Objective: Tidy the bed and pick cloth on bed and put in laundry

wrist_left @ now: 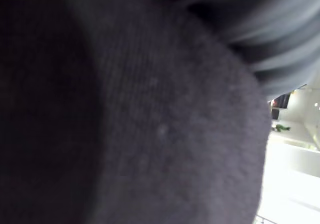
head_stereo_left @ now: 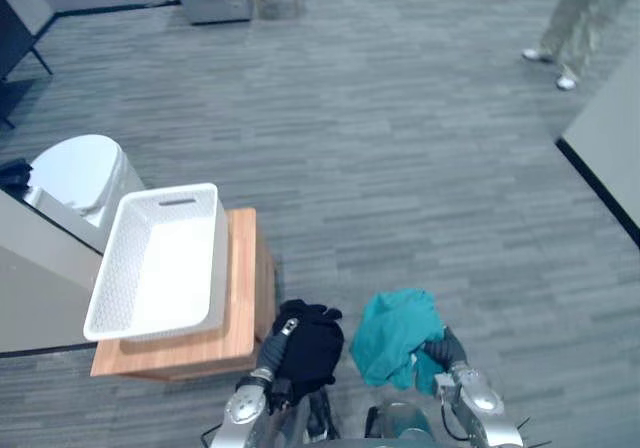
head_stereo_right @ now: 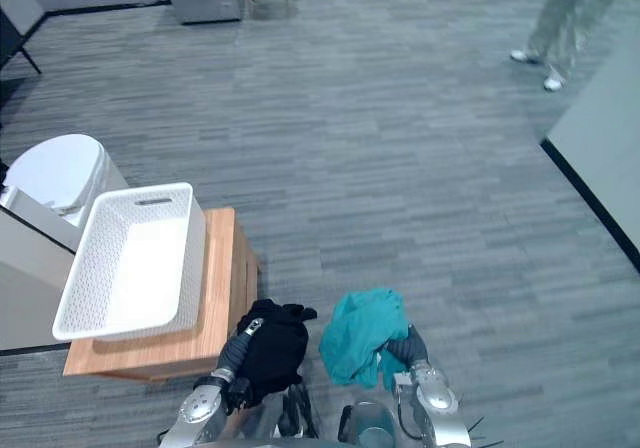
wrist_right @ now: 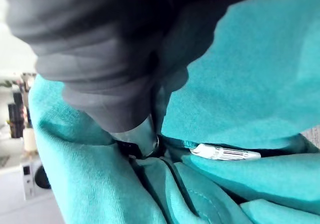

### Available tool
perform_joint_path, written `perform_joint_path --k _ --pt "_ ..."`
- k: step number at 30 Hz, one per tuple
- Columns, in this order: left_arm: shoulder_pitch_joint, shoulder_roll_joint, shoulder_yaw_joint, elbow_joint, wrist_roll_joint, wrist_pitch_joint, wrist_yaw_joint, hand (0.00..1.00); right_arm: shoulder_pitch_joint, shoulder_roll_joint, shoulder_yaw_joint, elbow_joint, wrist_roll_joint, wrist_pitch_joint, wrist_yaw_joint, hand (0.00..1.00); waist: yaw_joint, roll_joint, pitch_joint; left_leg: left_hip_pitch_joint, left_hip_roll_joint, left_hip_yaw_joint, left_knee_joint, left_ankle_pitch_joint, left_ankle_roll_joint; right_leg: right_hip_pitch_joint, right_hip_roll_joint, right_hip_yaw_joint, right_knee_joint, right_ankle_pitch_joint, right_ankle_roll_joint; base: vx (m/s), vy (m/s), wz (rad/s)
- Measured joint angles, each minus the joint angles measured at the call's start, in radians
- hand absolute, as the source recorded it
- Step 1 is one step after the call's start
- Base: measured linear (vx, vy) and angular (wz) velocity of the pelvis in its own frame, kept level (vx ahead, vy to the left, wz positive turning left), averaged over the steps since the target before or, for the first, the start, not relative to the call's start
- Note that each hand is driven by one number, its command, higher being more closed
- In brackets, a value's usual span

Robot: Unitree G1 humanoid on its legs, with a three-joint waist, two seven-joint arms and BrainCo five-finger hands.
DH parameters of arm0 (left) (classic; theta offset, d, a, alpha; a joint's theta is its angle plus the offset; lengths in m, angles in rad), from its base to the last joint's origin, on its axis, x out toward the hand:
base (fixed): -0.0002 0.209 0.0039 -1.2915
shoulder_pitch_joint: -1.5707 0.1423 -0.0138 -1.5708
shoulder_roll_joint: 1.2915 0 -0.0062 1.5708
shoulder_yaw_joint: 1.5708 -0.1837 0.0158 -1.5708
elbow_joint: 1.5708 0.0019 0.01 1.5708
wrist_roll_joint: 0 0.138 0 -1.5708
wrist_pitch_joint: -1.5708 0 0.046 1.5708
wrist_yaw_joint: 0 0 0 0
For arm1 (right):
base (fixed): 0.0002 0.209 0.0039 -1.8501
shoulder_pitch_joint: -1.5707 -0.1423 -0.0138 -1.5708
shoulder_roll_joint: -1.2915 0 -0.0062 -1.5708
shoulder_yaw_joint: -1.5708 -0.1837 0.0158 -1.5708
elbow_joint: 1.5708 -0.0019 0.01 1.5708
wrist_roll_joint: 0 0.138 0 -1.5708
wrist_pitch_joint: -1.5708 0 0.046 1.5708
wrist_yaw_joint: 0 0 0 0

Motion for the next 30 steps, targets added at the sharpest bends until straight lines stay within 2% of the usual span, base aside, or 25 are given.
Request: perform_joint_path --k 1,2,3,4,5,6,7,8,9,10,11,12,14,15,16,17,18,19,20,21,23,24,26,28,30 --pt "0.011 -0.004 -0.002 -0.014 -0.034 0.003 -0.003 1.00 0.017 0.007 0.011 -0.016 -0.013 -0.011 0.010 1.00 -0.004 0.041 -0.002 0.040 0.034 -0.095 -0.018 -0.004 -0.024 -0.014 0.039 0.030 -0.145 0.000 -0.007 0.36 -0.205 0.96" --pt "0.011 -0.006 -0.002 -0.015 -0.042 0.003 -0.005 1.00 0.028 0.007 0.020 -0.032 -0.019 -0.020 0.011 1.00 -0.009 0.053 -0.014 0.041 0.051 -0.132 -0.022 -0.007 -0.036 -0.031 0.063 0.068 -0.215 0.007 -0.009 0.42 -0.260 1.45" --pt "0.010 -0.001 -0.002 -0.013 -0.051 0.003 -0.017 1.00 0.045 0.011 0.034 -0.068 -0.023 -0.032 0.016 1.00 -0.020 0.060 -0.028 0.039 0.069 -0.210 -0.028 0.000 -0.054 -0.062 0.098 0.189 -0.332 0.033 0.019 0.50 -0.339 1.92" --pt "-0.004 0.011 -0.002 -0.008 -0.054 0.001 -0.020 1.00 0.064 0.021 0.038 -0.114 -0.037 -0.045 0.019 1.00 -0.029 0.054 -0.027 0.031 0.066 -0.305 -0.019 0.005 -0.088 -0.071 0.099 0.354 -0.446 0.105 0.064 0.49 -0.368 2.06" --pt "-0.006 0.016 -0.002 -0.003 -0.056 0.002 -0.018 1.00 0.065 0.025 0.041 -0.120 -0.046 -0.049 0.021 1.00 -0.031 0.048 -0.029 0.032 0.064 -0.340 -0.013 -0.002 -0.103 -0.065 0.091 0.411 -0.486 0.137 0.090 0.40 -0.361 2.17" --pt "-0.004 0.032 0.000 0.001 -0.067 0.004 -0.007 1.00 0.059 0.033 0.052 -0.120 -0.065 -0.050 0.024 1.00 -0.028 0.025 -0.035 0.032 0.053 -0.392 0.009 -0.017 -0.136 -0.037 0.057 0.462 -0.582 0.221 0.114 0.35 -0.530 2.06" --pt "0.008 0.069 0.007 -0.003 -0.079 0.009 0.013 1.00 0.048 0.043 0.083 -0.116 -0.079 -0.051 0.027 1.00 -0.009 -0.042 -0.051 0.017 0.031 -0.398 0.030 -0.044 -0.185 0.000 -0.018 0.448 -0.663 0.431 0.117 0.32 -0.586 2.03" --pt "0.012 0.089 0.014 0.000 -0.083 0.009 0.020 1.00 0.040 0.054 0.092 -0.109 -0.082 -0.054 0.028 1.00 -0.008 -0.060 -0.057 0.010 0.034 -0.373 0.039 -0.068 -0.202 0.017 -0.040 0.417 -0.656 0.373 0.159 0.27 -0.599 2.04" --pt "0.001 0.058 0.032 0.038 -0.089 0.015 0.028 1.00 0.004 0.027 0.098 -0.084 -0.082 -0.054 0.025 1.00 -0.013 -0.012 -0.050 -0.027 0.101 -0.336 0.079 -0.099 -0.214 0.045 -0.007 0.318 -0.655 0.340 0.123 0.09 -0.421 1.93" --pt "0.015 0.041 0.038 0.038 -0.094 0.018 0.021 1.00 -0.013 -0.005 0.095 -0.080 -0.074 -0.053 0.022 1.00 -0.008 0.012 -0.051 -0.054 0.163 -0.237 0.102 -0.097 -0.217 0.082 0.001 0.222 -0.690 0.340 0.099 0.09 -0.472 2.59" --pt "0.031 0.026 0.040 0.038 -0.090 0.019 0.002 1.00 -0.023 -0.031 0.078 -0.080 -0.054 -0.048 0.021 1.00 -0.002 0.028 -0.045 -0.059 0.217 -0.079 0.094 -0.095 -0.219 0.145 -0.001 0.113 -0.725 0.341 0.085 0.06 -0.367 2.28" --pt "0.040 0.022 0.040 0.038 -0.079 0.019 -0.005 1.00 -0.022 -0.031 0.056 -0.080 -0.050 -0.047 0.020 1.00 0.001 0.029 -0.045 -0.058 0.231 -0.006 0.091 -0.095 -0.219 0.168 -0.007 0.065 -0.733 0.339 0.083 0.06 -0.315 2.27" --pt "0.060 0.016 0.037 0.032 -0.051 0.019 -0.036 1.00 -0.020 -0.038 0.001 -0.082 -0.020 -0.046 0.011 1.00 0.015 0.018 -0.045 -0.023 0.242 0.278 0.088 -0.098 -0.211 0.226 -0.052 -0.112 -0.756 0.328 0.066 0.01 -0.165 2.16" --pt "0.061 0.016 0.037 0.029 -0.049 0.020 -0.045 1.00 -0.021 -0.039 -0.010 -0.082 -0.014 -0.046 0.005 1.00 0.014 0.020 -0.046 -0.018 0.241 0.335 0.079 -0.097 -0.204 0.233 -0.060 -0.153 -0.759 0.326 0.066 0.01 -0.012 2.07" --pt "0.061 0.018 0.038 0.021 -0.042 0.020 -0.048 1.00 -0.022 -0.038 -0.020 -0.081 0.000 -0.043 -0.004 1.00 0.016 0.020 -0.045 -0.002 0.230 0.395 0.057 -0.089 -0.162 0.242 -0.074 -0.216 -0.759 0.320 0.072 0.01 0.054 1.63" --pt "0.059 0.022 0.044 0.022 -0.036 0.019 -0.048 1.00 -0.025 -0.035 -0.018 -0.079 0.015 -0.036 -0.013 1.00 0.023 0.008 -0.036 0.002 0.213 0.411 0.025 -0.043 -0.146 0.250 -0.096 -0.259 -0.750 0.320 0.074 0.01 0.080 1.44" --pt "0.063 0.024 0.045 0.022 -0.035 0.019 -0.047 1.00 -0.025 -0.036 -0.016 -0.079 0.017 -0.036 -0.020 1.00 0.027 0.008 -0.036 0.006 0.202 0.408 0.007 -0.018 -0.138 0.258 -0.111 -0.276 -0.741 0.315 0.080 -0.01 0.105 1.12" --pt "0.084 0.028 0.046 0.022 -0.034 0.020 -0.046 1.00 -0.025 -0.029 -0.009 -0.078 0.024 -0.036 -0.028 1.00 0.042 -0.007 -0.031 0.020 0.150 0.370 -0.043 0.000 -0.123 0.262 -0.138 -0.294 -0.715 0.311 0.083 -0.01 0.160 0.99" --pt "0.101 0.039 0.050 0.010 -0.034 0.019 -0.046 1.00 -0.025 -0.009 -0.009 -0.078 0.025 -0.037 -0.046 1.00 0.044 -0.022 -0.036 0.025 0.100 0.332 -0.099 0.022 -0.109 0.260 -0.166 -0.291 -0.695 0.312 0.079 0.00 0.176 0.95" --pt "0.101 0.041 0.055 0.009 -0.035 0.019 -0.046 1.00 -0.029 -0.007 -0.009 -0.077 0.027 -0.037 -0.057 1.00 0.043 -0.024 -0.037 0.027 0.085 0.323 -0.120 0.030 -0.101 0.255 -0.177 -0.290 -0.680 0.315 0.075 0.02 0.198 0.87" --pt "0.112 0.038 0.097 -0.011 -0.032 0.021 -0.042 1.00 -0.076 -0.006 -0.010 -0.042 0.053 -0.037 -0.100 1.00 0.043 -0.017 -0.033 0.026 0.070 0.275 -0.162 0.032 -0.089 0.193 -0.203 -0.279 -0.541 0.362 0.012 0.01 0.189 0.64" --pt "0.115 0.038 0.103 -0.016 -0.032 0.021 -0.042 1.00 -0.084 -0.005 -0.012 -0.038 0.062 -0.037 -0.107 1.00 0.043 -0.018 -0.032 0.030 0.071 0.268 -0.165 0.033 -0.089 0.169 -0.212 -0.262 -0.487 0.373 -0.001 0.02 0.170 0.47" --pt "0.114 0.051 0.111 -0.018 -0.029 0.029 -0.043 1.00 -0.094 -0.003 -0.026 -0.028 0.072 -0.039 -0.124 1.00 0.040 -0.021 -0.022 0.059 0.071 0.231 -0.165 0.045 -0.073 0.093 -0.244 -0.186 -0.275 0.417 -0.016 0.05 0.116 0.52" --pt "0.106 0.077 0.111 -0.018 -0.026 0.032 -0.043 1.00 -0.088 -0.002 -0.055 -0.014 0.073 -0.039 -0.151 1.00 0.018 -0.024 -0.004 0.107 0.068 0.161 -0.165 0.039 -0.063 0.020 -0.246 -0.106 0.015 0.325 -0.013 0.11 0.071 0.91" --pt "0.096 0.090 0.111 -0.013 -0.021 0.033 -0.049 1.00 -0.088 -0.001 -0.085 -0.012 0.084 -0.042 -0.174 1.00 0.015 -0.034 0.002 0.134 0.067 0.118 -0.165 0.041 -0.061 -0.020 -0.228 -0.069 0.094 0.277 0.022 0.14 0.017 0.85"
